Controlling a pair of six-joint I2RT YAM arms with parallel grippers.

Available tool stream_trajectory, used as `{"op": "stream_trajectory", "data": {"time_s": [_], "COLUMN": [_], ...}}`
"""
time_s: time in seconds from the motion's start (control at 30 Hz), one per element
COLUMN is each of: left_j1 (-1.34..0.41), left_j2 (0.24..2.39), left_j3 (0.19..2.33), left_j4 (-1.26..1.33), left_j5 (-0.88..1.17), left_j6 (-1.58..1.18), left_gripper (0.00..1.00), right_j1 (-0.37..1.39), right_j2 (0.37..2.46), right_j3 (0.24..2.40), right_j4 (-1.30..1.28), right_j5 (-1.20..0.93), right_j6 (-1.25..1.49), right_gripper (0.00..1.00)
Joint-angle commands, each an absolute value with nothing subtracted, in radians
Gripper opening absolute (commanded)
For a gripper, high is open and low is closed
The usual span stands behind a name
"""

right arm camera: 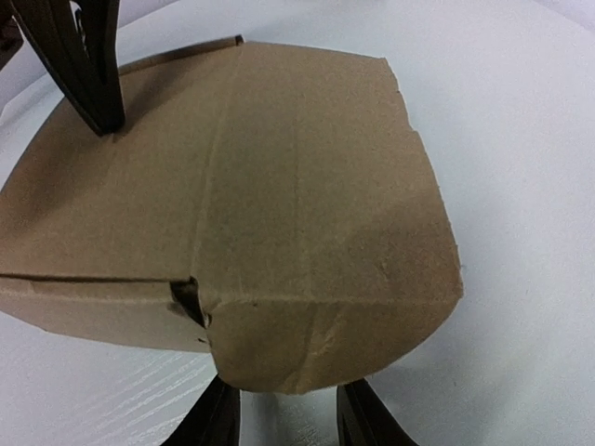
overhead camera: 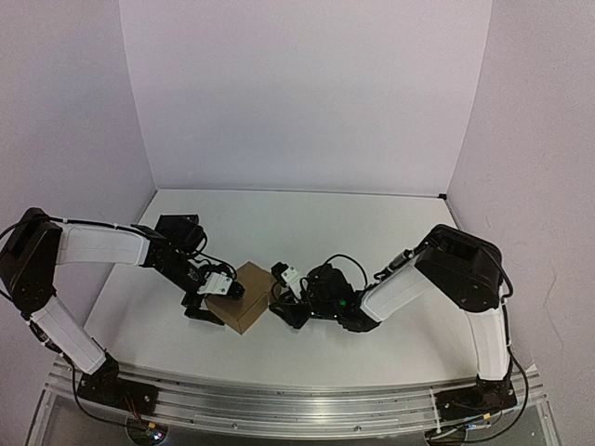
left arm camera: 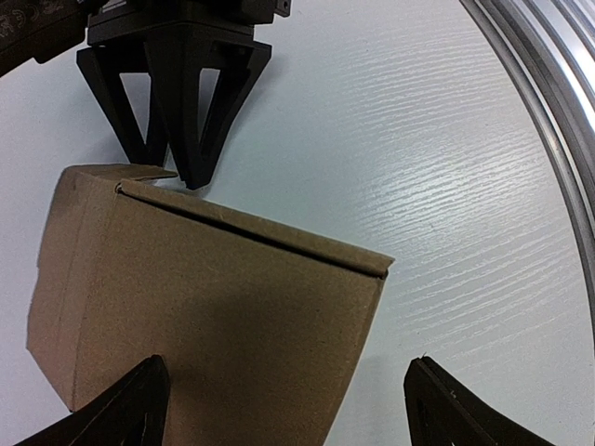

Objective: Fold the paper box

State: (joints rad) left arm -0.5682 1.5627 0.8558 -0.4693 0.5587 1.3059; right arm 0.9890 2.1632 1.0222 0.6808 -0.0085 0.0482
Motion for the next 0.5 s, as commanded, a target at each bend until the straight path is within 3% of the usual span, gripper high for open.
{"op": "stream_trajectory", "data": {"time_s": [0.0,0.1,0.23,0.47], "left_j1": [-0.571,-0.571,-0.571,-0.571], "left_j2": [1.573,1.572,1.574,1.568], "left_j3": [0.829,0.828,0.826,0.821], "left_j4": [-0.54,-0.537,-0.533,-0.529], "left_j5": [0.545,0.546,0.547,0.542], "left_j6": [1.301,1.302,1.301,1.298], "left_gripper": [0.9,0.9,0.9,0.9], "right_j1": [0.996,0.996,0.996,0.99], "right_j2": [2.086,2.032,1.934,1.997], "right_j3": [0.992,0.953,0.891,0.994], "right_j4": [0.617,0.536,0.511,0.529], "right_j5": [-0.079,-0.113,-0.105,-0.145], "right_j6": [0.02,0.014,0.038,0.309], "right_gripper": [0.47,0.57,0.58,0.24]}}
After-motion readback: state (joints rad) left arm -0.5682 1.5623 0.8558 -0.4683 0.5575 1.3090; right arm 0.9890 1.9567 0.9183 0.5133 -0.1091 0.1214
